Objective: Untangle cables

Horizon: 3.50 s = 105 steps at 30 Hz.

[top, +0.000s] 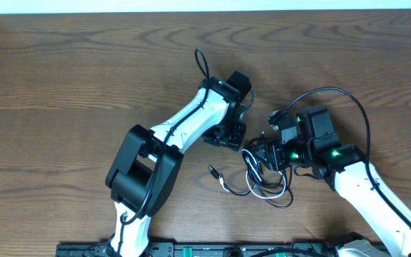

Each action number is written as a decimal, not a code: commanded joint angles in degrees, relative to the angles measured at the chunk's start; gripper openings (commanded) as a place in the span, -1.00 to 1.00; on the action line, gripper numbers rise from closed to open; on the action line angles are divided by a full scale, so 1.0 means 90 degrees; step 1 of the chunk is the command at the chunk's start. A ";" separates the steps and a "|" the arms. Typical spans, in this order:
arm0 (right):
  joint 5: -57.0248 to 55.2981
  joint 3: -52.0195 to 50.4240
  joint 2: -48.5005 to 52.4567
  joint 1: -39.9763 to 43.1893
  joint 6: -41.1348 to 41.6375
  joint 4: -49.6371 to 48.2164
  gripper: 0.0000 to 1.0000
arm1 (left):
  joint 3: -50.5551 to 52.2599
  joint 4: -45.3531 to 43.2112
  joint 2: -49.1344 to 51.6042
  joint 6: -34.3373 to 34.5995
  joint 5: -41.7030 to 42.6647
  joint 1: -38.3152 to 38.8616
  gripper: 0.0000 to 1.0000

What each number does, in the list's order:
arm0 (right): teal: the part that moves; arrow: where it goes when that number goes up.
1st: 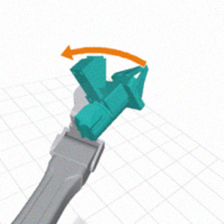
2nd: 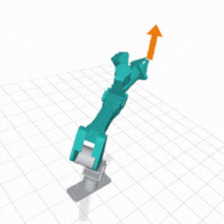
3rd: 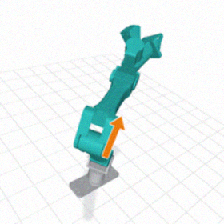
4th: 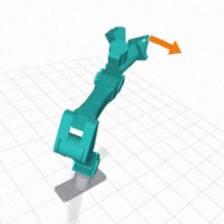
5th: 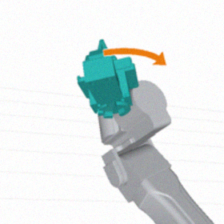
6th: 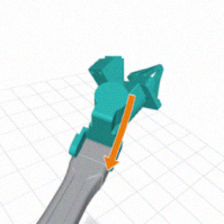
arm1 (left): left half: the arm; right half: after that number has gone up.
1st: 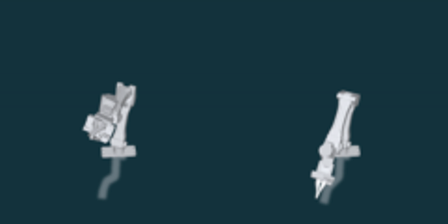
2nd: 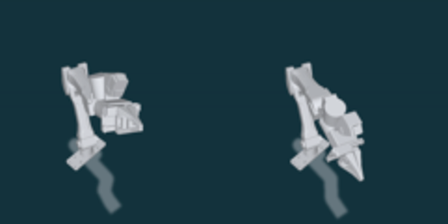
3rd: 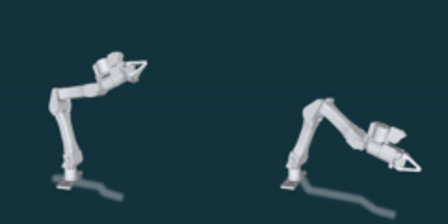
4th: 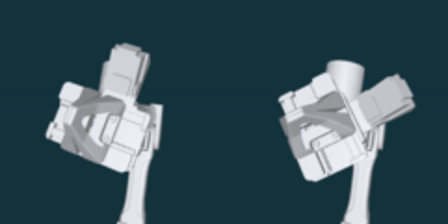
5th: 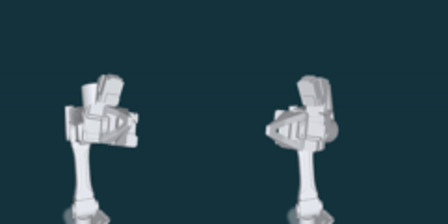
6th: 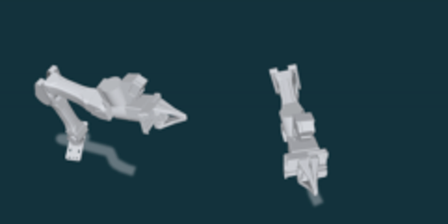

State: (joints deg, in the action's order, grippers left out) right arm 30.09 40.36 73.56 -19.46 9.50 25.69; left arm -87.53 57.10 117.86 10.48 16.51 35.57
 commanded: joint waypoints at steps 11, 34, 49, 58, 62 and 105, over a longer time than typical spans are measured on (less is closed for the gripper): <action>0.0219 0.0092 -0.0027 0.0027 -0.0015 0.1175 0.27 | -0.0010 -0.0194 0.0002 0.0131 -0.0134 -0.0019 -0.32; -0.0248 0.0073 -0.0029 0.0027 0.3781 0.2164 0.06 | -0.0007 -0.0364 0.0002 0.1005 -0.0614 -0.0104 -0.86; -0.0891 0.0073 -0.0029 0.0027 0.2545 0.0957 -0.52 | -0.0007 -0.0022 0.0002 -0.0379 0.1362 -0.0316 -0.52; -0.0879 0.0073 -0.0029 0.0041 0.1336 0.0988 -0.20 | -0.0007 -0.0095 0.0002 -0.0678 0.2839 -0.0301 0.18; -0.1178 0.0073 -0.0029 0.0041 0.1336 0.1056 -0.16 | -0.0007 -0.0102 0.0002 -0.0287 0.2834 -0.0226 0.18; 0.0544 0.0073 -0.0029 0.2159 -0.0165 0.1766 -0.04 | -0.0010 0.0029 0.0000 -0.1685 0.3810 -0.0073 0.30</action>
State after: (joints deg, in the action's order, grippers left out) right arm 31.62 40.40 73.56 -0.58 9.54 41.56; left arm -87.50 55.64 117.86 -3.05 51.13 34.70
